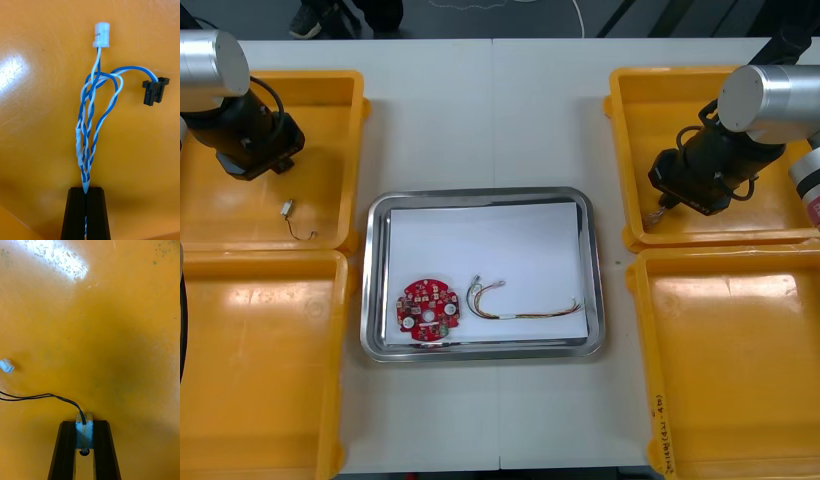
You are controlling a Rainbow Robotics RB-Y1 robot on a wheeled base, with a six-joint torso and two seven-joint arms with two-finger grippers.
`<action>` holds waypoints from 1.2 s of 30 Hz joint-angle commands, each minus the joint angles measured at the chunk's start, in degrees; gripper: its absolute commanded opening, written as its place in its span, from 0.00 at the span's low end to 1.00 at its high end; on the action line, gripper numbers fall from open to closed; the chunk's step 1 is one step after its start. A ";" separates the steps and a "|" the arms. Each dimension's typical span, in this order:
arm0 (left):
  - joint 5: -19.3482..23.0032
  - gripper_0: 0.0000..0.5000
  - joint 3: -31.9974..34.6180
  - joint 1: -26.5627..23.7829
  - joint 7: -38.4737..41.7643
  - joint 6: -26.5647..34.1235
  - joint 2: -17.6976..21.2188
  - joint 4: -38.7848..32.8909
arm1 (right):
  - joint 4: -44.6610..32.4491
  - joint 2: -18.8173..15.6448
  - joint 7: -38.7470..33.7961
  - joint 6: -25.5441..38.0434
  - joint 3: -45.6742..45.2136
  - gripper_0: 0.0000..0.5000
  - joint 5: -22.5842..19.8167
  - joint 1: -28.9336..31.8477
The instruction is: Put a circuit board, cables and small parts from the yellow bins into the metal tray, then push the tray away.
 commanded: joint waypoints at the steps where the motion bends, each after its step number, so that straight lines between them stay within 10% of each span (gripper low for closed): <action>1: -0.81 0.00 -0.73 -4.42 -0.42 3.10 0.14 -0.04 | 0.57 0.43 -1.13 -0.19 0.36 0.00 -0.64 0.06; 9: 0.95 0.00 -0.82 -7.76 -0.51 12.50 3.57 -3.38 | 0.21 -0.27 4.41 1.22 -1.22 0.00 -0.64 -0.64; 22: 7.54 0.00 1.38 3.05 1.78 36.05 7.09 -36.43 | -2.86 -2.12 12.41 7.90 -5.26 0.00 -0.64 -3.01; 36: 18.26 0.00 1.64 8.59 5.12 36.72 7.09 -56.12 | -7.34 -2.12 13.82 12.73 -5.44 0.00 -1.25 -5.56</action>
